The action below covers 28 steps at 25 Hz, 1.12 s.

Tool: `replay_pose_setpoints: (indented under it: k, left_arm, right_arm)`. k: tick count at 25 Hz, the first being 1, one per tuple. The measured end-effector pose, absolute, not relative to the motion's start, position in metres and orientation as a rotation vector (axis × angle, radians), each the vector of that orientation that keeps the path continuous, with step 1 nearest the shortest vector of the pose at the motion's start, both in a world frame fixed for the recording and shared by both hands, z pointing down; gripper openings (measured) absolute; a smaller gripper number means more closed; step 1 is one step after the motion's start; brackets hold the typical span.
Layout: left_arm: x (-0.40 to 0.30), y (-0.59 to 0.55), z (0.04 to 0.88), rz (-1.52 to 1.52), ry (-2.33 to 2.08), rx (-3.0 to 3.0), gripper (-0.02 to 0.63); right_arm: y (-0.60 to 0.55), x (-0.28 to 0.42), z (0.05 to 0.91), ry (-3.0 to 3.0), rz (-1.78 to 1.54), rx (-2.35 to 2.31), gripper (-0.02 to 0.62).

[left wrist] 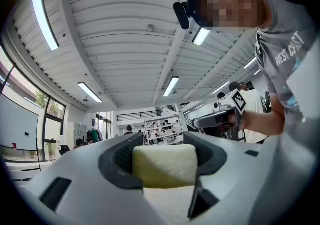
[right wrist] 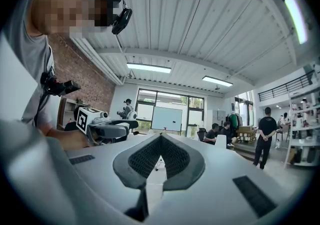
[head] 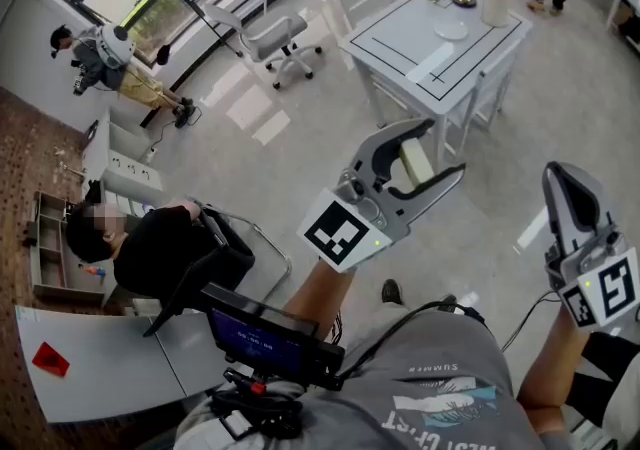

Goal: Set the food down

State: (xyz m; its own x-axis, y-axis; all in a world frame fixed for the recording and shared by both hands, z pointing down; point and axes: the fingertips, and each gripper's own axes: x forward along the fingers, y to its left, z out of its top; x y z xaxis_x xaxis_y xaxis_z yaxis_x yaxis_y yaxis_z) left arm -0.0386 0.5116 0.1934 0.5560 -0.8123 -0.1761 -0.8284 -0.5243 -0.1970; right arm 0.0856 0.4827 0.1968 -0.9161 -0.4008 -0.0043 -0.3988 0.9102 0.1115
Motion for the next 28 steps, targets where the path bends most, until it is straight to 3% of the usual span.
replay_pose_setpoints:
  k: [17, 28]
  left_arm:
    - [0.045, 0.465, 0.212, 0.082, 1.414, -2.535, 0.261]
    - [0.029, 0.436, 0.222, 0.075, 1.416, -2.568, 0.261]
  right_arm:
    - [0.430, 0.161, 0.208, -3.077, -0.122, 0.604, 0.009]
    - [0.398, 0.146, 0.215, -3.064, -0.077, 0.639, 0.009]
